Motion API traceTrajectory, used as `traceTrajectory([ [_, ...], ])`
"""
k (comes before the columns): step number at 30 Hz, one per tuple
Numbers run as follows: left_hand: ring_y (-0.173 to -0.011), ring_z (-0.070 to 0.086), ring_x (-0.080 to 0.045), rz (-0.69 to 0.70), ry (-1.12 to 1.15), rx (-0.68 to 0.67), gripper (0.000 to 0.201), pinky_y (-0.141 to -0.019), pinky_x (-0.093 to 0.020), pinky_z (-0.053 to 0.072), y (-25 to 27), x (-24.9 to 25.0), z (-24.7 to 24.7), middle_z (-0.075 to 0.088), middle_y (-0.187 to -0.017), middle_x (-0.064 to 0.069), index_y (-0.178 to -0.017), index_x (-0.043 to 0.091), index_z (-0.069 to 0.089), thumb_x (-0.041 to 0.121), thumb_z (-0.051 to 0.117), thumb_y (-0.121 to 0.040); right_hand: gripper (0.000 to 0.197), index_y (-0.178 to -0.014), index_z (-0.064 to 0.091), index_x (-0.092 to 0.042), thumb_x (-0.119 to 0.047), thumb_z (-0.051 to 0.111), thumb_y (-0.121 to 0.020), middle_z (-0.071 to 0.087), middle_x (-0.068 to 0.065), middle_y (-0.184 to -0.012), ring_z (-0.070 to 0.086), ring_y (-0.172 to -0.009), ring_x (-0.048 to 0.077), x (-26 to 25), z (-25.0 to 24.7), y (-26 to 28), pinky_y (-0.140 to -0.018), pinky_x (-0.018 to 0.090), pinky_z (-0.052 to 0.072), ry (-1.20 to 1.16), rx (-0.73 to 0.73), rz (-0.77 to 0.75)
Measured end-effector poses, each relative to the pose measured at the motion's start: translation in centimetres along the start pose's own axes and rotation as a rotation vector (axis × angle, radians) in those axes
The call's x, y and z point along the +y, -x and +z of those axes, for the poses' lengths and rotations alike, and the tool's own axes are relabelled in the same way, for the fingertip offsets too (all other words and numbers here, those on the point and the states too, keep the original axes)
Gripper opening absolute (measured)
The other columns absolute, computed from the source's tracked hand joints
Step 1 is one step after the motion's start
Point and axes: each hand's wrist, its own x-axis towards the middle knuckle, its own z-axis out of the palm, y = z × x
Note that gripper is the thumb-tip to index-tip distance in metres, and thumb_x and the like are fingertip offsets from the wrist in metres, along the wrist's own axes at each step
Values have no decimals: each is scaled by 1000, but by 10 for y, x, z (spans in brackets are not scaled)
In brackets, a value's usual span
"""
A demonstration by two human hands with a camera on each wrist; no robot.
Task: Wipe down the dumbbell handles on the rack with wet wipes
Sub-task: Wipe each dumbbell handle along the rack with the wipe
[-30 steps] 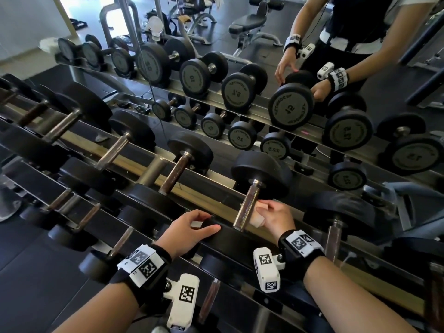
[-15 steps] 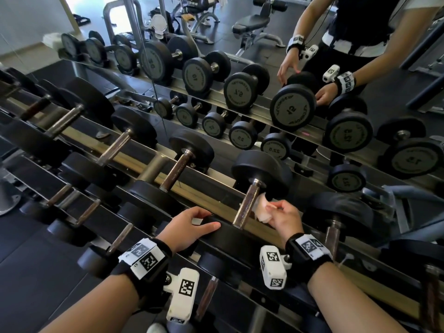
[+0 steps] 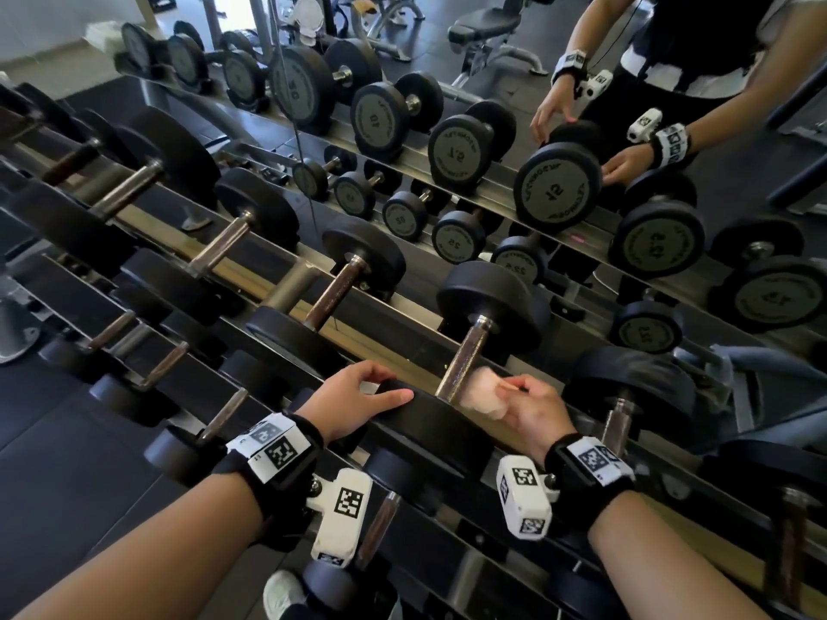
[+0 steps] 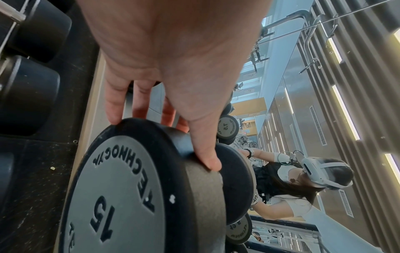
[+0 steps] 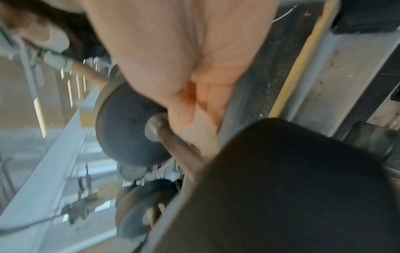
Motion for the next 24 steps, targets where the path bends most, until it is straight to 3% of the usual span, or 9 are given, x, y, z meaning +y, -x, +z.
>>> traceTrajectory([
  [2, -104, 58, -7, 7, -3, 4, 44, -97, -39, 52, 1, 0, 0, 58, -109, 17, -115, 35, 58, 54, 72, -78, 10, -103, 62, -1, -2, 59, -93, 67, 21, -103, 68, -91, 30, -4, 0, -12, -78, 39, 58, -19, 93, -25],
  [4, -102, 57, -4, 16, 1, 7, 42, -97, -38, 52, 0, -1, 0, 57, -107, 20, -113, 37, 58, 54, 72, -78, 8, -97, 63, -8, -2, 60, -92, 66, 23, -107, 66, -101, 37, -10, 10, -22, -94, 50, 53, 7, 119, -49],
  [5, -101, 57, -3, 18, 2, 7, 42, -97, -38, 52, 1, -1, 0, 57, -107, 20, -113, 37, 58, 54, 72, -78, 9, -93, 63, -12, -3, 61, -92, 67, 22, -105, 66, -102, 38, -12, 17, -25, -97, 52, 51, 33, 118, -55],
  [10, -105, 57, -7, 21, 9, 17, 44, -97, -38, 52, 0, -2, 0, 57, -109, 18, -116, 35, 58, 53, 73, -78, 7, -87, 64, -15, -9, 66, -90, 70, 17, -98, 68, -95, 33, -6, 28, -18, -93, 51, 53, 186, 66, -147],
  [16, -105, 58, -11, 9, 17, 17, 42, -97, -40, 52, -3, -1, 1, 58, -107, 16, -113, 33, 61, 50, 75, -78, 14, -77, 64, -18, -12, 68, -89, 73, 5, -90, 70, -83, 15, -2, 11, 12, -71, 25, 51, 350, -163, -203],
  [18, -103, 58, -10, 2, 25, 16, 41, -97, -40, 52, -4, 0, 0, 58, -106, 16, -112, 32, 62, 49, 76, -77, 11, -83, 65, -18, -11, 66, -91, 72, 8, -87, 68, -80, 17, -12, 1, 4, -71, 29, 52, 371, -108, -220],
  [21, -98, 58, -6, -7, 41, 5, 39, -96, -39, 53, -5, 1, 0, 58, -104, 17, -109, 33, 61, 47, 77, -77, 2, -94, 61, -8, -7, 60, -94, 67, 16, -96, 66, -92, 31, -25, -3, -14, -85, 47, 55, 375, 30, -252],
  [22, -98, 58, -5, -7, 44, 4, 38, -96, -39, 53, -5, 1, -1, 58, -104, 17, -109, 34, 61, 47, 77, -77, 2, -96, 59, -8, -6, 59, -94, 66, 14, -97, 65, -95, 33, -26, 2, -17, -87, 48, 54, 395, 33, -262],
  [24, -100, 58, -7, -14, 53, 1, 39, -97, -40, 52, -5, 0, 0, 58, -105, 16, -110, 34, 61, 47, 77, -77, 7, -92, 57, -14, -8, 58, -95, 65, 7, -94, 64, -93, 29, -24, 12, -16, -83, 41, 54, 427, 1, -273],
])
